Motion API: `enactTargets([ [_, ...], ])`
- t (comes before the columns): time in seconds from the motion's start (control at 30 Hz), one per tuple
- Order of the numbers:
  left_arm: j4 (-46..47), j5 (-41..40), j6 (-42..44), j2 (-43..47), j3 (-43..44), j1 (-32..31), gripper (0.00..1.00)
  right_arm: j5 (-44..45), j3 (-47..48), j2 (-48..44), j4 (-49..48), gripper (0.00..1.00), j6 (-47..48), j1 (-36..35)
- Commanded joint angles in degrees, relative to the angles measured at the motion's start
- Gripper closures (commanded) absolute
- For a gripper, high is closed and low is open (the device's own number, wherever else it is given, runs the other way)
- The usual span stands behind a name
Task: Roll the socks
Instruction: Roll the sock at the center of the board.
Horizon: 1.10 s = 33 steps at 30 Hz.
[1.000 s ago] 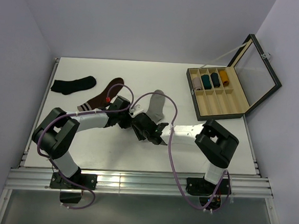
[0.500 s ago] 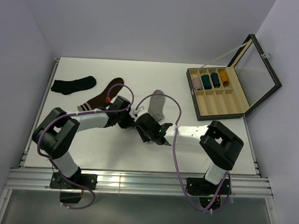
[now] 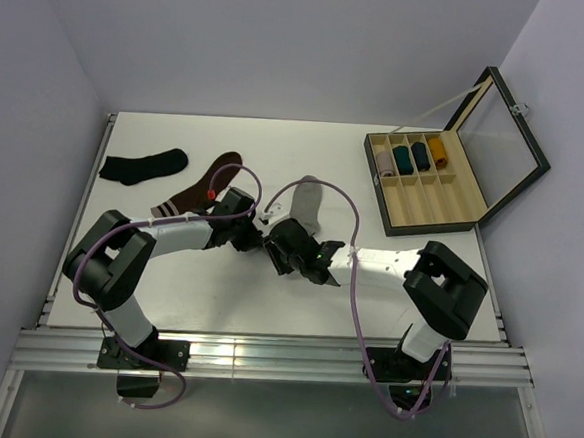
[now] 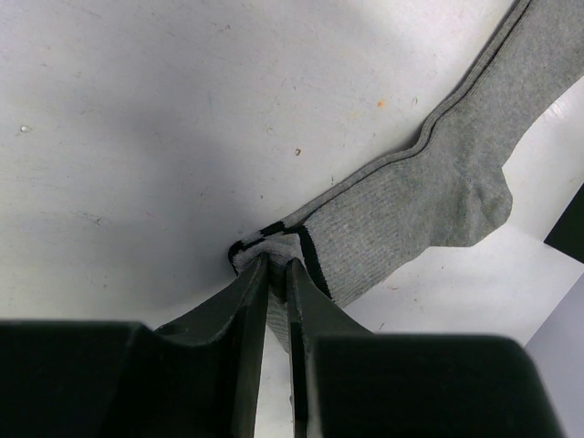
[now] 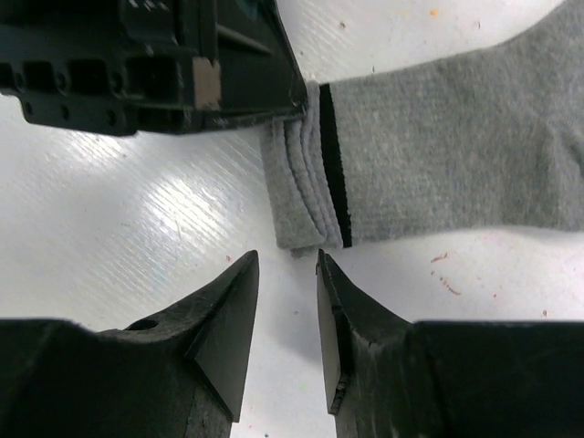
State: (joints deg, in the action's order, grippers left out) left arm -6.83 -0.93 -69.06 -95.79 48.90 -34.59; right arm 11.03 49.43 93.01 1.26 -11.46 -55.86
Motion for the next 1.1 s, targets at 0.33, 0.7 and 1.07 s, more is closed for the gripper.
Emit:
enactTargets([
  [0.33,-4.2,-2.5,1.6,-1.8,0.0,-0.1,0.8,-2.2,2.3,1.1,-6.3,0.71,1.7,0.9],
  [0.7,-4.6,-2.4,1.8,-1.9,0.4,-0.1,0.81,-2.7,0.9,5.2,-7.0,0.71,1.0,1.8],
  [1.07,-4.8,-2.4,1.9,-2.0,0.5,-0.1,0.81,-2.0,-0.4,0.9,-6.3,0.65,1.8,1.8],
])
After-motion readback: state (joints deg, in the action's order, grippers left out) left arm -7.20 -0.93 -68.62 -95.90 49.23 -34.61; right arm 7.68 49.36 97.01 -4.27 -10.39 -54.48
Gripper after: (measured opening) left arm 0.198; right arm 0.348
